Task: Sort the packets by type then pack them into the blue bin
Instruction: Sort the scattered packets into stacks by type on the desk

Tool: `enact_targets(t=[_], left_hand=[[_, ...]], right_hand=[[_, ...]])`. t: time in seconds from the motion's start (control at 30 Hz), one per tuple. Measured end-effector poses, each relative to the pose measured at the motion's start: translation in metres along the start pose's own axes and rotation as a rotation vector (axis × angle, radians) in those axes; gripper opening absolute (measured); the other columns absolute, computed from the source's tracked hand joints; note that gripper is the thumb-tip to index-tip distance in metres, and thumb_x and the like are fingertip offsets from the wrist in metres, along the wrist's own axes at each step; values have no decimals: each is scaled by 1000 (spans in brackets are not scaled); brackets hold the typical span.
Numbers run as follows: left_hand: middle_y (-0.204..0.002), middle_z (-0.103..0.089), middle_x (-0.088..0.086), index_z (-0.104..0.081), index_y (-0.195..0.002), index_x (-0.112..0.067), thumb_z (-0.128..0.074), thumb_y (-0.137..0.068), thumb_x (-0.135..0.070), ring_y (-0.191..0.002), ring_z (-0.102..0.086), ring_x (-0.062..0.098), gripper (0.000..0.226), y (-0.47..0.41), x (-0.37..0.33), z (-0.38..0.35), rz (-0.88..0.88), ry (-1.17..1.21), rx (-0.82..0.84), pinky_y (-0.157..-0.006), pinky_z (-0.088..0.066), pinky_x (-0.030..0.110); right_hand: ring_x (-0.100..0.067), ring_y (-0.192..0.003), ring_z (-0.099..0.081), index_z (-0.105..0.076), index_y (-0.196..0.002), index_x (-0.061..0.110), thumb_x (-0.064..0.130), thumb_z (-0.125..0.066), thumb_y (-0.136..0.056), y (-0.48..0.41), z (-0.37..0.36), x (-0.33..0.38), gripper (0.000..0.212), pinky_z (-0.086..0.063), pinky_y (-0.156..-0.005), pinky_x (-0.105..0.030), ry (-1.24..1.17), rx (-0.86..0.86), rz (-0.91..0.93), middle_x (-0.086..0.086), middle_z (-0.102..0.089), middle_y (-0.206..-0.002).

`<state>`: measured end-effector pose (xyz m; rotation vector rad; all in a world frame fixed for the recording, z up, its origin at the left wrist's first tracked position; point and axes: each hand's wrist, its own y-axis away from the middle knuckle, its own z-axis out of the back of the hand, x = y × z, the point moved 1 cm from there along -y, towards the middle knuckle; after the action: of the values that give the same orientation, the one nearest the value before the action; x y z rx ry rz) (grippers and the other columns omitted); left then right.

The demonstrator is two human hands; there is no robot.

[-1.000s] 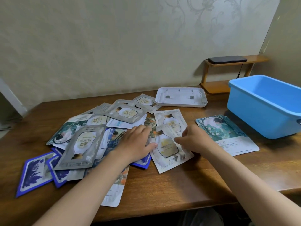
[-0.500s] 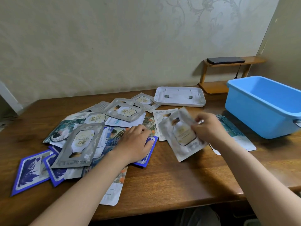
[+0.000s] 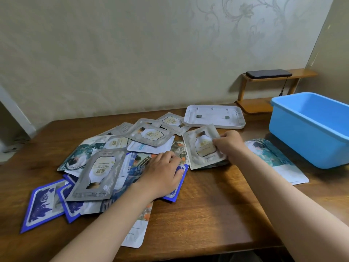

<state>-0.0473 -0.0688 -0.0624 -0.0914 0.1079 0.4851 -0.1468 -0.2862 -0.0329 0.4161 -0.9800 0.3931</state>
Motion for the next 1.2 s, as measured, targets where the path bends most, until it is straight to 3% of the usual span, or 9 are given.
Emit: enact_targets(t=[0.2,0.33,0.43,0.57,0.77,0.93,1.0,1.07,1.2], left_hand=[[-149,-39,0,-42,-149,-21,-36,-107,-45,-136,-36,21,48,-1,1,-1,-9,-29,-6,-114,-30,38],[-147,-39,0,-42,-146,-22,-36,-107,-46,-134,-37,21,46,-2,1,-3,-14,-38,-12,-114,-31,38],[-147,-39,0,-43,-145,-22,-36,-107,-46,-134,-37,21,46,-1,1,-3,-17,-37,-15,-114,-32,39],[-148,-38,0,-42,-146,-22,-35,-107,-45,-135,-35,20,46,0,1,-4,-19,-48,-18,-115,-30,39],[-149,-37,0,-42,-146,-22,-36,-107,-44,-137,-34,20,46,0,0,-4,-15,-35,-23,-115,-29,39],[-150,-37,-1,-42,-147,-22,-36,-107,-45,-138,-34,20,46,2,1,-7,-8,-15,-48,-116,-28,38],[-151,-37,-2,-42,-147,-23,-36,-107,-45,-139,-34,20,47,2,1,-8,-1,-11,-53,-117,-28,39],[-151,-37,-2,-42,-148,-23,-36,-107,-46,-139,-34,20,47,3,1,-9,5,-9,-53,-117,-28,40],[-150,-38,-2,-43,-146,-23,-37,-107,-45,-139,-34,20,46,3,-1,-9,8,-5,-54,-116,-28,40]], right_hand=[[-18,-63,-48,-59,-83,8,18,-70,-84,-2,-1,10,15,-35,-53,-28,389,70,18,-4,-53,-73],[-19,-68,-51,-57,-80,8,15,-72,-85,-8,-4,14,17,-42,-59,-30,357,67,-12,-6,-56,-78],[-22,-79,-56,-51,-80,11,14,-73,-86,-13,-3,12,23,-50,-74,-35,241,68,-59,-9,-58,-88],[-23,-77,-55,-56,-91,6,13,-72,-85,-10,-5,10,18,-44,-61,-30,168,83,-99,-11,-57,-89],[-32,-80,-68,-69,-98,-1,5,-66,-83,-6,11,0,16,-52,-58,-35,188,77,-58,-22,-71,-94],[-26,-75,-62,-59,-102,5,8,-60,-89,17,34,-12,13,-48,-53,-31,401,28,-20,-13,-63,-89],[-24,-79,-57,-52,-102,7,8,-57,-90,30,37,-17,13,-47,-63,-33,501,39,11,-8,-57,-89],[-26,-85,-54,-47,-97,9,8,-55,-92,43,37,-18,10,-44,-71,-34,628,47,54,-7,-54,-89],[-29,-87,-52,-46,-83,12,13,-55,-91,57,29,-18,11,-42,-69,-35,814,-55,192,-10,-56,-96]])
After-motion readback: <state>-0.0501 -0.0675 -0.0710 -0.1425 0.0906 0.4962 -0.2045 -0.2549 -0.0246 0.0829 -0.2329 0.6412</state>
